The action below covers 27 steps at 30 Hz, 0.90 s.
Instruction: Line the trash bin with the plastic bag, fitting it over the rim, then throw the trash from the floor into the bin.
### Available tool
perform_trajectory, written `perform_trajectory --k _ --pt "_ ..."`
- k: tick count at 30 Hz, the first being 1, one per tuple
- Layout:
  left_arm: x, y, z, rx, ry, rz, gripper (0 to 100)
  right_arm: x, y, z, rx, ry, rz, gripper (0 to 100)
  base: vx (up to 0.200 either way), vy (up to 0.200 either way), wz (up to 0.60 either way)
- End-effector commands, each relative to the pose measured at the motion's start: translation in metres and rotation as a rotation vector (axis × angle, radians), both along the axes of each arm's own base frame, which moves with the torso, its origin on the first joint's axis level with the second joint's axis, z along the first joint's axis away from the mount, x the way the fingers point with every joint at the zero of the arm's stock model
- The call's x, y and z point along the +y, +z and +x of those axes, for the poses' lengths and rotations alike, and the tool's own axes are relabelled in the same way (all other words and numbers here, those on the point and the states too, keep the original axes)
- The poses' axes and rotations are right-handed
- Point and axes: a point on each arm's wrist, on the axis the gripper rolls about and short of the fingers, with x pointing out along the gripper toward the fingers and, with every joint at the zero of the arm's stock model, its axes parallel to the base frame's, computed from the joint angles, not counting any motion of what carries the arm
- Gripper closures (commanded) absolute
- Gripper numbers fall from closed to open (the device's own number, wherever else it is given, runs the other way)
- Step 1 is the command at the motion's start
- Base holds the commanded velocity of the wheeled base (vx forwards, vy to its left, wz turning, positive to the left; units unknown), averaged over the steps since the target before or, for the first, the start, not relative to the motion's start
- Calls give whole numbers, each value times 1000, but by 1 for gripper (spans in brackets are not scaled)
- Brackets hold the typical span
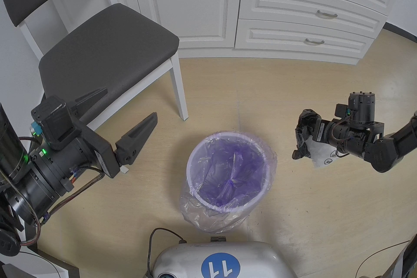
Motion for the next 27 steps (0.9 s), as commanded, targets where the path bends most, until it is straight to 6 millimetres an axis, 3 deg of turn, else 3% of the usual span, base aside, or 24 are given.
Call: perform_trajectory --k 1,9,12,17,27 --pt "6 10 -7 -38 8 -29 0 26 34 -38 -86 97 24 100 0 0 0" --pt "9 12 -12 -61 13 -20 0 49 35 -49 -105 90 1 100 0 0 0" --pt "13 14 -16 -94 23 16 0 61 45 -61 -135 136 30 100 0 0 0" --pt "17 19 -21 -119 57 4 0 86 44 -70 -147 151 55 100 0 0 0" --pt "18 21 -22 -125 58 -2 0 124 46 -63 -288 124 178 100 0 0 0"
